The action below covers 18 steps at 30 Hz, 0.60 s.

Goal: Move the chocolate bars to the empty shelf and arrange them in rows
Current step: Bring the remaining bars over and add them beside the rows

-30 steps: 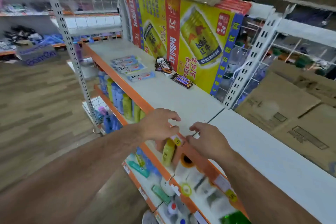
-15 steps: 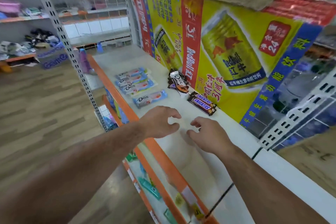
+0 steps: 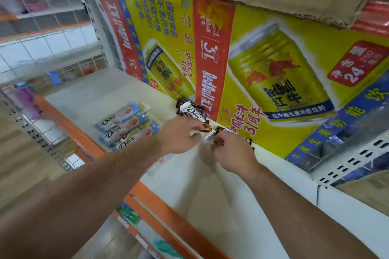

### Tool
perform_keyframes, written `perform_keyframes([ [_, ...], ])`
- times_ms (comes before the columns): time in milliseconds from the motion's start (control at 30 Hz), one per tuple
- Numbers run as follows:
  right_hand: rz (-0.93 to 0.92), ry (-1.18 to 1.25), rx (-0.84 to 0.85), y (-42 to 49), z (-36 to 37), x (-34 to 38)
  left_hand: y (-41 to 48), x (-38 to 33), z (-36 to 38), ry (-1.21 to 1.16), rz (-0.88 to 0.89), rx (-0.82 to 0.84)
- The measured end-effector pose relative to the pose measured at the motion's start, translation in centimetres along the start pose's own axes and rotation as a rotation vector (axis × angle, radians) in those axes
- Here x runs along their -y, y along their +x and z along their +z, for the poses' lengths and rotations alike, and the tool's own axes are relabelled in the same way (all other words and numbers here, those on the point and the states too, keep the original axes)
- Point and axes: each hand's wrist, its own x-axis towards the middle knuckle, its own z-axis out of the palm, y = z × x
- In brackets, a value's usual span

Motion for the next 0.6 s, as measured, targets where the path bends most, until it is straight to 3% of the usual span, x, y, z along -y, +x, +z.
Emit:
perform_keyframes([
  [367,0.215,-0.247,-0.069,5.2,3.6,5.5,5.7,5.9,-2.8,-0.043,0.179,0.107],
  [600,0.298,-0.158,-0.099,4.2,3.5,5.2,7.6,5.7,-1.2,-0.046,0.316,0.128],
])
